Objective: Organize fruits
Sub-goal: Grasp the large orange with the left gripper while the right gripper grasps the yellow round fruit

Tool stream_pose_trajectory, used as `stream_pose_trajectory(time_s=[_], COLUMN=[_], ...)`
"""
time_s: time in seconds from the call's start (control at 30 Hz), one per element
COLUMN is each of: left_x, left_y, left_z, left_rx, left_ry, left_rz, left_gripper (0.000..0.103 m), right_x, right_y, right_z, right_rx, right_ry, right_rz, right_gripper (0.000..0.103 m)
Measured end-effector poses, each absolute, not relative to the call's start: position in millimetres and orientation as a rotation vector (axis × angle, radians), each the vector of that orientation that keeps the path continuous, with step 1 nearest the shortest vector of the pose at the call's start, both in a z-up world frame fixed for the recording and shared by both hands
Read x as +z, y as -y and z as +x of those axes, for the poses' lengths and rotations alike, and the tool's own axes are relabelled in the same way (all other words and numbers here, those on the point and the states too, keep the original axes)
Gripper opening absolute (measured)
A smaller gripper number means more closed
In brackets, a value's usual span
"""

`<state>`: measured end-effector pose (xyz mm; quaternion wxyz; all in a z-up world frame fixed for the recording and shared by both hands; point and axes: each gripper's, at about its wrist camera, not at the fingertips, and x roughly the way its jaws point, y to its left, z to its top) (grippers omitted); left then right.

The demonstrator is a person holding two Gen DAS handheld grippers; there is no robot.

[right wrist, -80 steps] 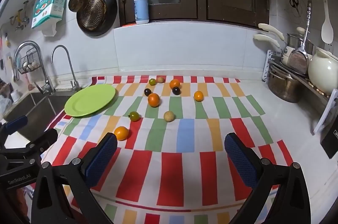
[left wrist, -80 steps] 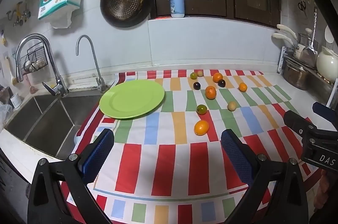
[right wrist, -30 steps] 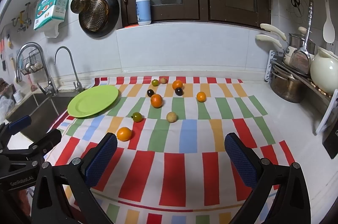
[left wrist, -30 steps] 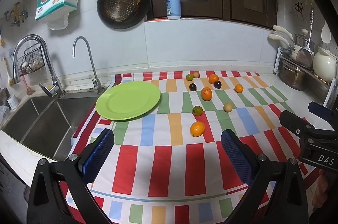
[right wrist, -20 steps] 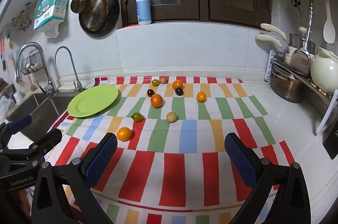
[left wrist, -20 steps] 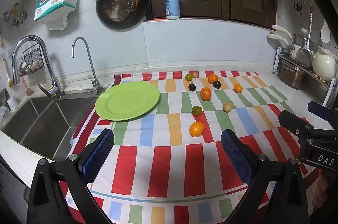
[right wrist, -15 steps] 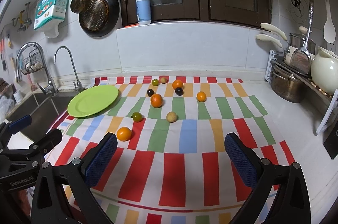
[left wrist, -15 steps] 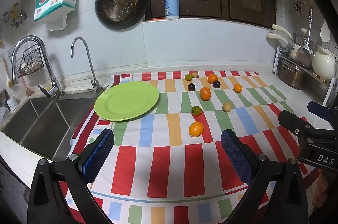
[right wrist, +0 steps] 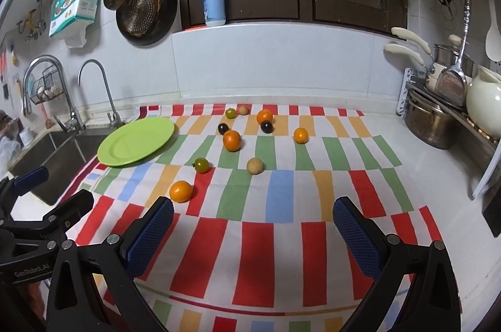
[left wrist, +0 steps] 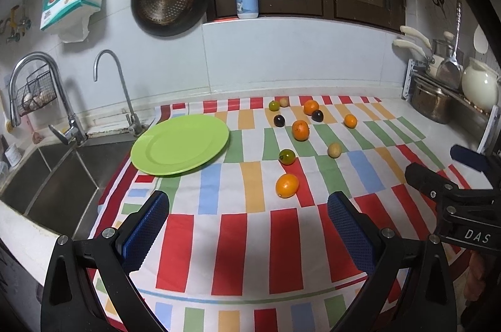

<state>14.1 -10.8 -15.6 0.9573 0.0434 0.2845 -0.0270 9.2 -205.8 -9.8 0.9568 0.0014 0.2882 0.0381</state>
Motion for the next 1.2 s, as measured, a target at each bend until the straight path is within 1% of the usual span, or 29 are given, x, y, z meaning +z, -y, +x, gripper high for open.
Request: stream_pose_trajectory(time_s=[0.07, 0.17, 0.3, 0.4, 0.47, 0.5, 0.6, 0.73, 0.8, 0.87, 0.97, 1.07, 1.2], left_x=[-19.7, -25.8, -35.7, -44.1, -50.8, -54.0, -64.2, -77.5, -84.5, -89.9, -96.5, -100.4, -105.2], left_y=[13.7, 17.8, 24.8, 30.6, 33.4, 34.5, 38.9, 43.4, 45.4, 46.8, 48.4, 49.2, 52.1], left_z=[19.7, 29.9, 46.2, 59.4, 69.0, 72.8, 86.9, 102.6, 111.4, 119.5, 129.8, 135.5, 142.8], left_rx=[-0.057, -0.065, -0.076, -0.079, -0.084, -0.088, -0.103, -0.122, -0.131, -0.136, -0.152, -0.168, -0.185], left_ry=[-0.573, -0.572, -0.585, -0.600, -0.622, -0.633, -0.674, -0.717, -0.741, -0.765, -0.800, -0.821, -0.851], left_rz=[0.098, 0.105, 0.119, 0.133, 0.130, 0.124, 0.114, 0.101, 0.097, 0.090, 0.067, 0.054, 0.059], left_gripper=[0.101, 0.097, 0.088, 0.084, 0.080, 0.079, 0.075, 0.070, 0.065, 0.063, 0.057, 0.054, 0.044], right_x=[-12.8, -17.1, -23.8, -30.8, -36.1, -39.1, -49.8, -64.5, -71.1, -77.0, -83.1, -87.6, -91.5], right_y=[205.7, 206.3, 206.7, 206.8, 206.8, 207.1, 205.6, 203.1, 200.8, 199.5, 198.0, 197.3, 195.4], right_z=[14.5, 27.5, 49.0, 64.5, 75.7, 80.8, 96.4, 118.0, 127.3, 137.2, 150.2, 163.5, 178.0], right_rx=[0.075, 0.081, 0.092, 0.107, 0.119, 0.130, 0.153, 0.185, 0.193, 0.198, 0.199, 0.205, 0.206], right_ry=[-0.582, -0.585, -0.591, -0.604, -0.620, -0.628, -0.655, -0.694, -0.706, -0.720, -0.739, -0.761, -0.775], right_rz=[-0.021, -0.051, -0.095, -0.125, -0.136, -0.140, -0.156, -0.158, -0.161, -0.158, -0.148, -0.135, -0.128], right_gripper=[0.103, 0.103, 0.102, 0.097, 0.096, 0.093, 0.090, 0.083, 0.081, 0.079, 0.075, 0.072, 0.066])
